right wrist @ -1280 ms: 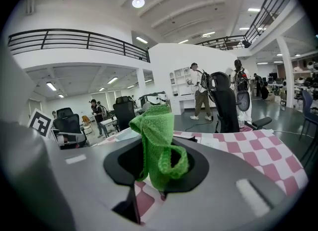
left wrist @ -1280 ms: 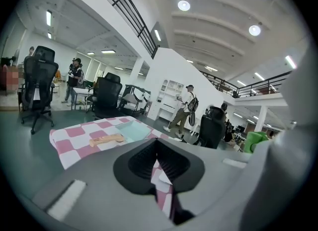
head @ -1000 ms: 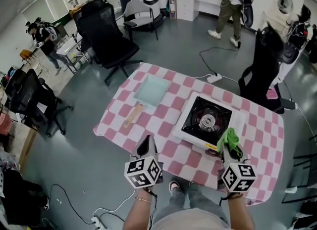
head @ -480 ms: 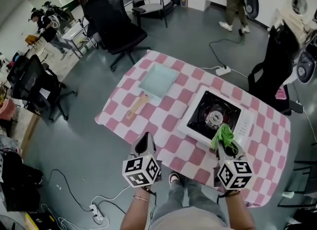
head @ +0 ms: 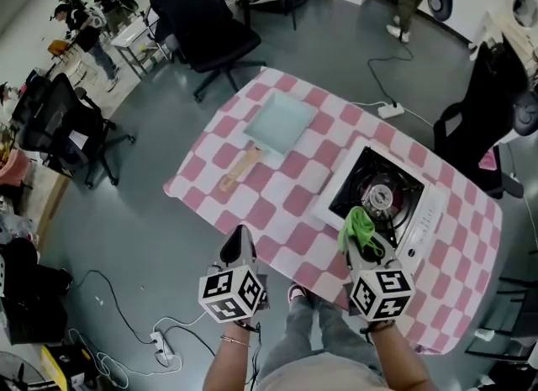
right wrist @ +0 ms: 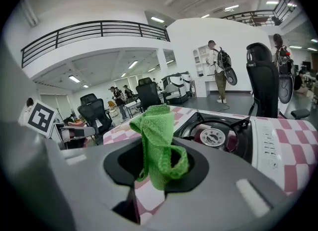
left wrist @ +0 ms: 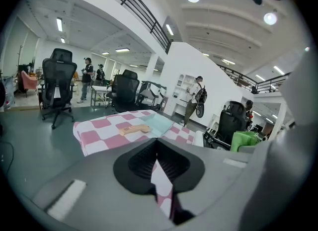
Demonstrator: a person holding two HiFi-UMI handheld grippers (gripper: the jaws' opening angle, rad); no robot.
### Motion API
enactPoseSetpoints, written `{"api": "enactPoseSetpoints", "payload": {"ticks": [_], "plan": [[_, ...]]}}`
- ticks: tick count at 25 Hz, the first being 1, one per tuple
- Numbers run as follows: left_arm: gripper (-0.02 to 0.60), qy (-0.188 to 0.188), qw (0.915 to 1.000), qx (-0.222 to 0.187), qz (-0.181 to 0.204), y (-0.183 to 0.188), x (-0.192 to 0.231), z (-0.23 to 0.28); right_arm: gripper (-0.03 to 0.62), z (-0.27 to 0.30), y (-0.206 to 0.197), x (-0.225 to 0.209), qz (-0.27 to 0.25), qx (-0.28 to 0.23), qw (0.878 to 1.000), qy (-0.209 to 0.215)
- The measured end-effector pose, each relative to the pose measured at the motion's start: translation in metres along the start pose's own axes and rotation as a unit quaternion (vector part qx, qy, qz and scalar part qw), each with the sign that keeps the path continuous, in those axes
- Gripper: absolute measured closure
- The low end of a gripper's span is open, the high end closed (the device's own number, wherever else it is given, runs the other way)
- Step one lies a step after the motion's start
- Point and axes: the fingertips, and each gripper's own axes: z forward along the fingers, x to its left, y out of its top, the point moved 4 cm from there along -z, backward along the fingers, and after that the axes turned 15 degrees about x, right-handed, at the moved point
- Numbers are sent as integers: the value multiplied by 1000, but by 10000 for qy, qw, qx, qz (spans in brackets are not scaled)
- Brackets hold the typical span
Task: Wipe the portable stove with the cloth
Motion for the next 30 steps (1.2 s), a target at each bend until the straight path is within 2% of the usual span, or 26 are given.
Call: {"api": "enactPoseSetpoints", "payload": {"ticks": [10,17,30], "plan": [[581,249,9993,153,-254,-16,32,-1,488,36,-11,32,164,383,9983,403],[581,318,9985,282,-332,-25,44,4,488,56,-24,38,796,664,9920,714],[581,270,9981,409,-374,-32,44,23,488,85,-28,30,1403,1006,9812,862]]}}
